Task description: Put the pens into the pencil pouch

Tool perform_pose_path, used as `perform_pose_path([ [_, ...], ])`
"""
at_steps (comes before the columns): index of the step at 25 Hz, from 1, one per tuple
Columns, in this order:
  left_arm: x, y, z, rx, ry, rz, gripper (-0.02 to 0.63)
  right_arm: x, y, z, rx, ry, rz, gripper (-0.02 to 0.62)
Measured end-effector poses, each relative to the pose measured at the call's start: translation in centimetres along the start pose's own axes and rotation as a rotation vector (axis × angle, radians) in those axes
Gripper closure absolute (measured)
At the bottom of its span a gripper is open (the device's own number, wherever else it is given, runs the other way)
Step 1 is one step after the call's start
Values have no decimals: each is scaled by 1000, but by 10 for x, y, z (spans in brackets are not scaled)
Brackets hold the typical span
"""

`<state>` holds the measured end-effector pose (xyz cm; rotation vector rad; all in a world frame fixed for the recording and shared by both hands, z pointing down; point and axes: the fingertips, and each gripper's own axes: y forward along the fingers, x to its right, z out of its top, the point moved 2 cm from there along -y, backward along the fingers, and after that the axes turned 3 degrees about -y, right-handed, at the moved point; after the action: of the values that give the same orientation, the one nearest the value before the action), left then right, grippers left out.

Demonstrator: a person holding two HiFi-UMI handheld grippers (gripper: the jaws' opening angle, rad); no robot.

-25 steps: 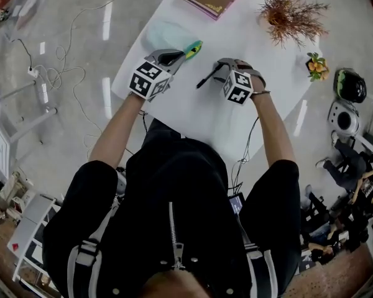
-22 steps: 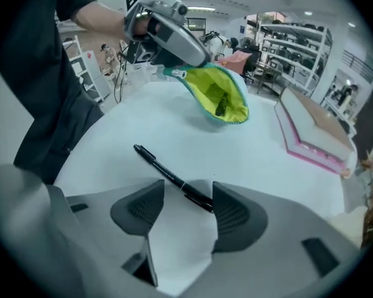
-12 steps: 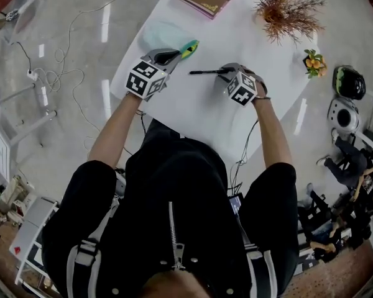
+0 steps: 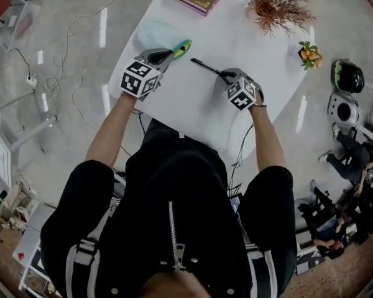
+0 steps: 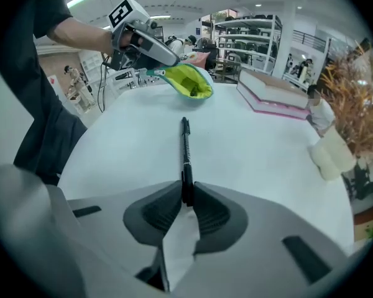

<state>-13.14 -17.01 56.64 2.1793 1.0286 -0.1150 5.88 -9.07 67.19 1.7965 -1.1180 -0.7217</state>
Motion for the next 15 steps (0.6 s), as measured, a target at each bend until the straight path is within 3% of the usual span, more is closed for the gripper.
perform_pose_path([
  [15,7,1,-4,8,17,19,568,-18,-49,-18,53,139,-83,532],
])
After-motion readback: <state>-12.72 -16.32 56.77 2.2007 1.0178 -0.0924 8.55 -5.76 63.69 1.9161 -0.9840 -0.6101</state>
